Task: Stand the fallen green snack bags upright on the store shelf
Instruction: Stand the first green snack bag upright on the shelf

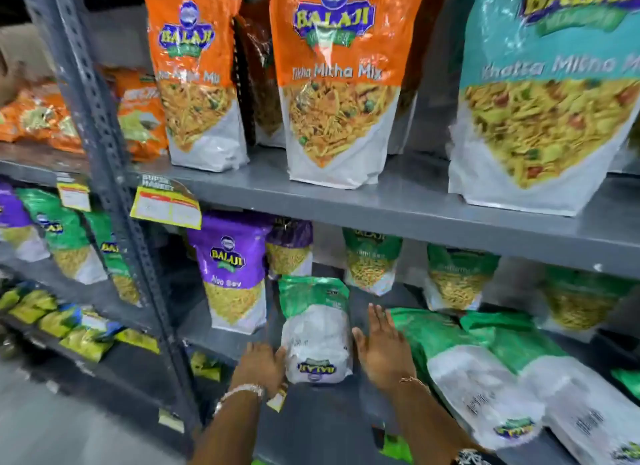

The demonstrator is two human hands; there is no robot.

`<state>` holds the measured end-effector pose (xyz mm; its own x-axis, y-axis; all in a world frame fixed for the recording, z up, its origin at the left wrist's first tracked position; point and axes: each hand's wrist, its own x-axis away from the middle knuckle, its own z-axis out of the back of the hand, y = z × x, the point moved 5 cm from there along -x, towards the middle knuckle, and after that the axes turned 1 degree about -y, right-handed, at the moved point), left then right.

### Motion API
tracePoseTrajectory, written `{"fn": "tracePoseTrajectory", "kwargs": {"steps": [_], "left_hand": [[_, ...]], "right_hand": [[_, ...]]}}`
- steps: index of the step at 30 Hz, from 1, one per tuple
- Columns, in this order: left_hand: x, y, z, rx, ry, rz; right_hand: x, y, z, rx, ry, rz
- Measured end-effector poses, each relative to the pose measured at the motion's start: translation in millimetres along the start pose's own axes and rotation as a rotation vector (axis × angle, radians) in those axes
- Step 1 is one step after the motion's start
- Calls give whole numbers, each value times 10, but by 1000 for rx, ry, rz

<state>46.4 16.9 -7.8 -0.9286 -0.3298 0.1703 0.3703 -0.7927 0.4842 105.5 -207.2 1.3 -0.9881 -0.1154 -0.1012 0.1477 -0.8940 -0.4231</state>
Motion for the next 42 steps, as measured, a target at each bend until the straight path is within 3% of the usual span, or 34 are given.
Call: {"fn": "tracePoseTrajectory", "kwargs": {"steps": [4,8,16,22,26,29,33,37,42], "left_hand": [[-302,67,-159,307,-28,98],[-567,113,-246,538,-30,179],[-730,121,-366,897,-16,224],[-578,68,-371,1097,-25,255],[-486,159,-167,1141,71,203],[-527,307,64,1169,120,120],[-666,526,249,1150,119,0],[-791,452,138,1034,143,2],[-858,349,-78,1044,50,21]], "right_hand": [[-275,98,-155,-437,-146,-237],[-437,68,-333,-641,-259,-339],[-463,149,-590,-1050,-229,-623],[-304,132,-504,-1177,-232,-673],[-258,6,-281,-1279,-313,-583],[-293,-60,21,-1355,-229,-507],[-396,-90,237,-1293,-145,-497],[-415,-35,177,-1162,-59,-491],[-242,13,10,-1169,-122,-457]]}}
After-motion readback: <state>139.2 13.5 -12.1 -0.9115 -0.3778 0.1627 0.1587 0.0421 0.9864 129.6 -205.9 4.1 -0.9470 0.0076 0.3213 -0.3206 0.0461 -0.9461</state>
